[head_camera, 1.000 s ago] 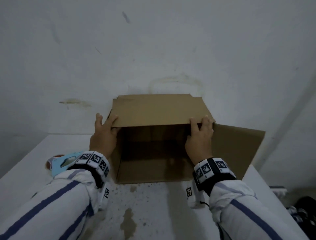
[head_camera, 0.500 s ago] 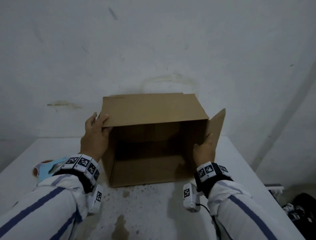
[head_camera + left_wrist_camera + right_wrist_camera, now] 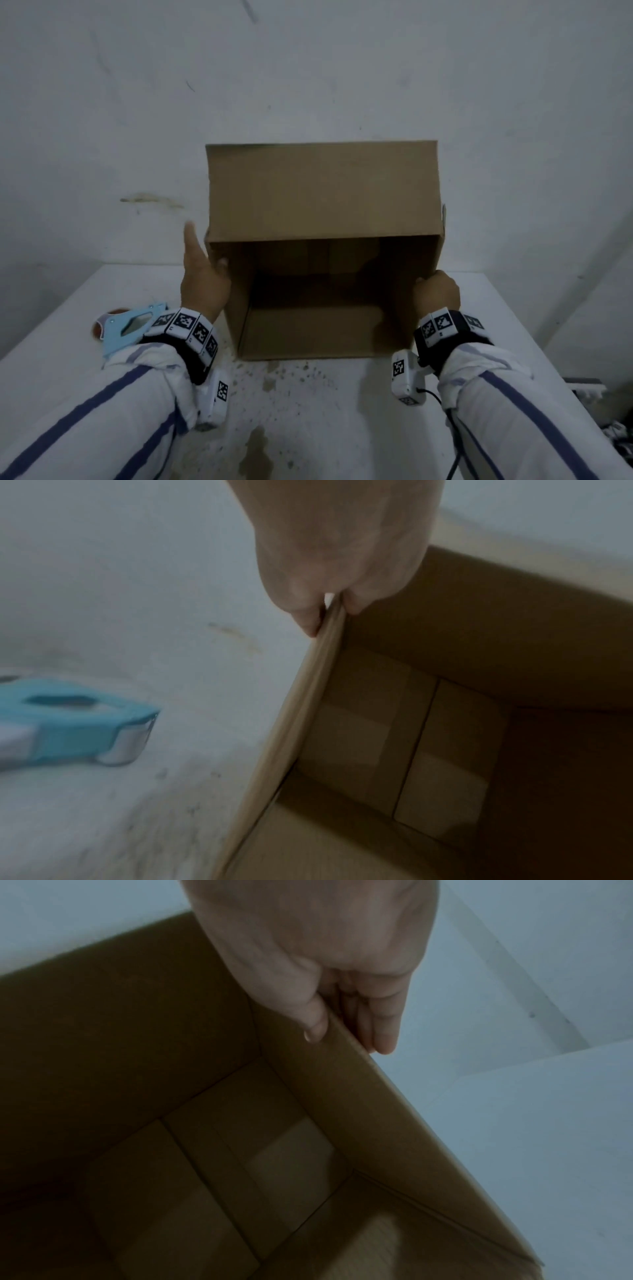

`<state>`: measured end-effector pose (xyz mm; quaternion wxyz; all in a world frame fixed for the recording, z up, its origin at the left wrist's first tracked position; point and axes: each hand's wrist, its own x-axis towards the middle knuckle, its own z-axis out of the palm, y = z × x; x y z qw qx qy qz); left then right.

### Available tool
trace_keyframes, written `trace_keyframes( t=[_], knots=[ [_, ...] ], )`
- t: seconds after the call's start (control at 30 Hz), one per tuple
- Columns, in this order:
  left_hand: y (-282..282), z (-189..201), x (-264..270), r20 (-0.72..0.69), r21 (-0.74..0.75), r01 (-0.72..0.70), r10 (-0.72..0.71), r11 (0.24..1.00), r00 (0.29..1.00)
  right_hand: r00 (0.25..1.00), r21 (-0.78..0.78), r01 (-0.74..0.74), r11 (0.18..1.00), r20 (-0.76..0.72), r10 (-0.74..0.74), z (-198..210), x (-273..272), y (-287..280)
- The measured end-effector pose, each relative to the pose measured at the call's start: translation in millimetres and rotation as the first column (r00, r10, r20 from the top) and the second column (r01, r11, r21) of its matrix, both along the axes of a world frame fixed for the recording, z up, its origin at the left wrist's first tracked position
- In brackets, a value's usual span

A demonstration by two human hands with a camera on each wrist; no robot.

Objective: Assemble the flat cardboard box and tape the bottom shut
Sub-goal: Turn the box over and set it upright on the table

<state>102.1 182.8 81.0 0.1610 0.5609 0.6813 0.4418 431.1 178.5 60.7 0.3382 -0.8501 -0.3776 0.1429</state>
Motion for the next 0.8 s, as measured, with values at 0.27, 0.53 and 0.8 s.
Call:
trace_keyframes(
  t=[0.27, 0.53, 0.8],
  knots=[
    [0.2, -45.5, 1.1, 0.027, -0.318, 0.011, -0.003, 0.948, 1.000, 0.999, -0.015, -0.034, 0.999, 0.018, 0.034, 0.1, -1.6, -9.5],
    [-5.1, -15.2, -7.9, -0.092, -0.257, -0.008, -0.016, 0.966, 0.996, 0.995, 0.051, -0.066, 0.996, 0.074, 0.062, 21.5, 1.9, -26.9],
    [-11.7, 30.3, -13.2, -0.222, -0.145, -0.022, -0.011, 0.989, 0.975, 0.973, 0.158, -0.109, 0.982, 0.219, 0.072, 57.6, 9.2, -37.6]
  ],
)
